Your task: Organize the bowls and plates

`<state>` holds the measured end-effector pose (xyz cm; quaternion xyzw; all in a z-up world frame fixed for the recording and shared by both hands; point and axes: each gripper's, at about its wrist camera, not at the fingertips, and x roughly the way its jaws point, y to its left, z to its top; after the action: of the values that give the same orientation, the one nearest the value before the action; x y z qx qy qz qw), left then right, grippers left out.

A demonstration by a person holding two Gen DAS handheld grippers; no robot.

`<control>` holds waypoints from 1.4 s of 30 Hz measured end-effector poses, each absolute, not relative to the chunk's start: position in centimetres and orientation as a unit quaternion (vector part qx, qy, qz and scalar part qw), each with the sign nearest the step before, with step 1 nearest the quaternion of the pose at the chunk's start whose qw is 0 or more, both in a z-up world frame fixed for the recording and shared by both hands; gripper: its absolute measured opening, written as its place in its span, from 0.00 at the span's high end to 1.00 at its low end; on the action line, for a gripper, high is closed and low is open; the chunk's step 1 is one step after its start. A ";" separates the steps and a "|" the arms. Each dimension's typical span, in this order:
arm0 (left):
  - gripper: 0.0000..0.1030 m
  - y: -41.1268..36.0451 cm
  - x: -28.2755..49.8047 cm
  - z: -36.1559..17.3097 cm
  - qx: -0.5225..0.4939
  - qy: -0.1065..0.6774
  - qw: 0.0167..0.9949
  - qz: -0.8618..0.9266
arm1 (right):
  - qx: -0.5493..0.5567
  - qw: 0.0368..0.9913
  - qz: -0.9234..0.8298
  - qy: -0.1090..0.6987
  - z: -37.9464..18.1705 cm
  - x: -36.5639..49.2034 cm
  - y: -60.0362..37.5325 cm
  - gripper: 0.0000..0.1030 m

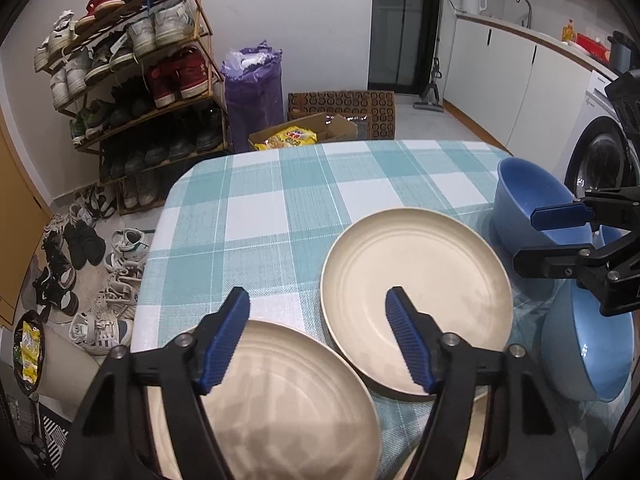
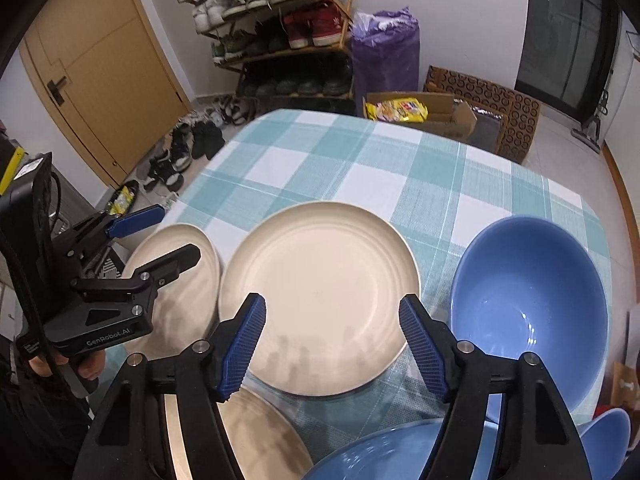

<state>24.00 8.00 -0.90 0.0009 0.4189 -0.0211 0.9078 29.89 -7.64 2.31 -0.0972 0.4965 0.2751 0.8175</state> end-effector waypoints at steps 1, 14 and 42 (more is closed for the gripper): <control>0.37 8.0 24.2 -1.2 0.001 0.424 0.905 -0.023 | -0.100 0.816 0.272 0.500 2.0 30.1 -7.5 0.31; 0.44 8.0 26.7 -3.6 -0.020 0.468 0.883 -0.038 | -0.101 0.789 0.228 0.562 -1.6 32.4 -7.3 0.36; 0.53 7.6 28.6 -6.2 -0.018 0.505 0.861 -0.049 | -0.177 0.762 0.169 0.599 -4.4 34.2 -6.3 0.36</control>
<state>28.60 7.56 -6.22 -0.0181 0.5053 -0.0493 0.8614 34.16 -6.34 -4.45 -0.1767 0.5993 0.1685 0.7623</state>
